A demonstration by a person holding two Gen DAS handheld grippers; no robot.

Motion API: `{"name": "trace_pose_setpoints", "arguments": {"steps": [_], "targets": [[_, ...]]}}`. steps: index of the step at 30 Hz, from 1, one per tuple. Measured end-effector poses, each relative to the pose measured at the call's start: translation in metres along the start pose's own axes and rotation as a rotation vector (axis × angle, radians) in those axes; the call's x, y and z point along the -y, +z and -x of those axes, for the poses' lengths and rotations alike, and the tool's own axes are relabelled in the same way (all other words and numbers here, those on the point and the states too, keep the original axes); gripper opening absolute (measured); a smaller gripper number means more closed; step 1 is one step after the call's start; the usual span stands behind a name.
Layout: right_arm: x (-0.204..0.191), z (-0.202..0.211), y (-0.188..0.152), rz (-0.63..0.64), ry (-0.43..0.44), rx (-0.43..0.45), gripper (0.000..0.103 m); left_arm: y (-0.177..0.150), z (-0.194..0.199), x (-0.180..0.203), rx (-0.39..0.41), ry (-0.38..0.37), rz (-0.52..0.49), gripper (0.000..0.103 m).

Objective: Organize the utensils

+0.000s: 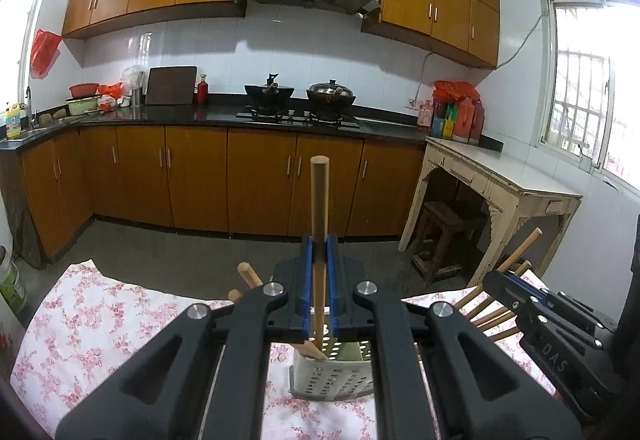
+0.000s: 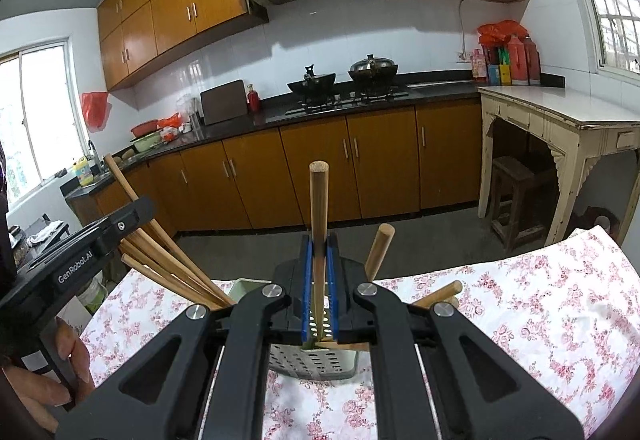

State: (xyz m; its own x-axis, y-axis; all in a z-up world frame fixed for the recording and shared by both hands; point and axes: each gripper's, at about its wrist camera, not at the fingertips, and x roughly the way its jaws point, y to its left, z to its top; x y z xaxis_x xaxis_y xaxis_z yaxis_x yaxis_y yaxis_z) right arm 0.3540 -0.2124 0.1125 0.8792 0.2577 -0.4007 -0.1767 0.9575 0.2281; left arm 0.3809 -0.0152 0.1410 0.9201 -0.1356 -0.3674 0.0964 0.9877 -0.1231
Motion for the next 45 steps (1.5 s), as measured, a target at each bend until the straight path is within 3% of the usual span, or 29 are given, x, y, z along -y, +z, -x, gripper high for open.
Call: {"name": "trace_pose_setpoints", "arguments": {"steps": [6, 7, 9, 10, 11, 12, 16, 26, 32, 39, 45], "targets": [[-0.001, 0.000, -0.001, 0.006, -0.002, -0.001, 0.008, -0.002, 0.004, 0.000, -0.006, -0.005, -0.002, 0.008], [-0.002, 0.001, -0.002, 0.012, -0.010, 0.000, 0.008, -0.003, 0.006, 0.000, -0.005, -0.007, -0.003, 0.012], [-0.001, 0.004, -0.003, 0.017, -0.022, 0.008, 0.011, -0.004, 0.012, -0.001, -0.004, -0.011, -0.009, 0.030], [-0.001, 0.007, -0.003, 0.017, -0.025, 0.011, 0.015, -0.005, 0.015, -0.001, 0.001, -0.010, -0.011, 0.044], [-0.001, 0.011, -0.003, 0.014, -0.031, 0.021, 0.025, -0.006, 0.020, -0.002, 0.008, -0.006, -0.012, 0.050], [0.000, 0.013, -0.004, 0.013, -0.034, 0.029, 0.035, -0.007, 0.025, -0.004, 0.012, -0.004, -0.013, 0.051], [-0.001, 0.032, -0.003, 0.010, -0.045, 0.065, 0.038, -0.012, 0.045, -0.014, 0.014, 0.004, -0.001, 0.061], [-0.010, 0.084, -0.015, 0.000, -0.023, 0.118, 0.046, -0.032, 0.107, -0.029, 0.042, 0.077, -0.036, 0.078], [-0.012, 0.116, -0.048, -0.015, 0.000, 0.111, 0.065, -0.062, 0.146, -0.031, 0.047, 0.101, -0.077, 0.088], [-0.021, 0.140, -0.089, 0.017, 0.017, 0.084, 0.095, -0.113, 0.183, -0.027, 0.027, 0.108, -0.115, 0.097], [-0.041, 0.167, -0.124, 0.143, 0.005, 0.129, 0.101, -0.147, 0.210, -0.038, 0.003, 0.142, -0.061, 0.099]]}}
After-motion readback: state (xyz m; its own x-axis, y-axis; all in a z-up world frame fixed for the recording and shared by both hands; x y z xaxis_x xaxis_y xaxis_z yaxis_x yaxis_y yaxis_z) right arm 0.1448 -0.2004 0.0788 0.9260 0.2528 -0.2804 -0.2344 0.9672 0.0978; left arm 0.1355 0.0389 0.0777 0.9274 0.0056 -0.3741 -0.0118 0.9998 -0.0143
